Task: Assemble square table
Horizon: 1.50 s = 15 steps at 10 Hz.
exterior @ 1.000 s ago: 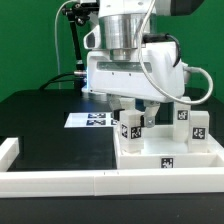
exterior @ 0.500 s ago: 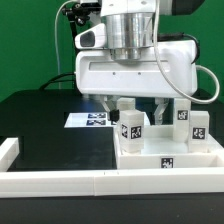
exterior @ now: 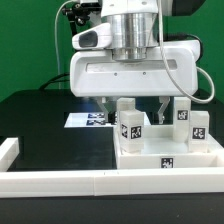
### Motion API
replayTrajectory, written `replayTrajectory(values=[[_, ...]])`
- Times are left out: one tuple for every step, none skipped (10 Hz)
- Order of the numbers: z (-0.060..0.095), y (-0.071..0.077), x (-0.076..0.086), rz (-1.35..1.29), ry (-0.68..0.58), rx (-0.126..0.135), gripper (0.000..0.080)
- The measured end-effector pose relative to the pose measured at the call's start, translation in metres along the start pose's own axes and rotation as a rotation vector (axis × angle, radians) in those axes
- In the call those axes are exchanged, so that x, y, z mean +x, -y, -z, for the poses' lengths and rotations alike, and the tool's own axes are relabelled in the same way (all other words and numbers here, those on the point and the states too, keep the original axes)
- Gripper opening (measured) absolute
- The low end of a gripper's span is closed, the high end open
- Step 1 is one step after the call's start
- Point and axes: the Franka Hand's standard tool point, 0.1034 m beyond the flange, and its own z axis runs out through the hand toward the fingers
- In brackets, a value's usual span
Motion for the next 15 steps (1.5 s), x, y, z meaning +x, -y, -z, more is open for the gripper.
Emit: replayTrajectory(values=[[0.0,0.0021,-0.0002,0.095,0.0,-0.012,0.0649],[0.0001,0.0035,-0.0001,0.166,0.001,-0.014,0.0649],[0.0007,0.0036,0.0007,0.268,0.002,-0.019,0.0649],[0.001,0.0034,0.0013,0.344,0.001,-0.02,0.0649],[0.001,0.002,0.0014,0.406,0.002,-0.021,0.0649],[0.001,0.0012,0.0015,0.467,0.003,-0.021,0.0649],[0.001,0.0013,0.0014,0.456,0.002,-0.02,0.0561],[0.001,0.0012,0.0015,0.456,0.002,-0.02,0.0427],[0.001,0.0012,0.0015,0.456,0.002,-0.02,0.0427],[0.001,0.001,0.0015,0.45,0.002,-0.02,0.0289],[0.001,0.0009,0.0015,0.429,0.002,-0.02,0.0289],[0.001,0.0008,0.0015,0.43,0.002,-0.02,0.0289],[0.001,0.0008,0.0015,0.409,0.002,-0.02,0.0289],[0.001,0.0003,0.0016,0.347,0.001,-0.02,0.0289],[0.0011,0.0001,0.0016,0.297,0.0,-0.02,0.0289]])
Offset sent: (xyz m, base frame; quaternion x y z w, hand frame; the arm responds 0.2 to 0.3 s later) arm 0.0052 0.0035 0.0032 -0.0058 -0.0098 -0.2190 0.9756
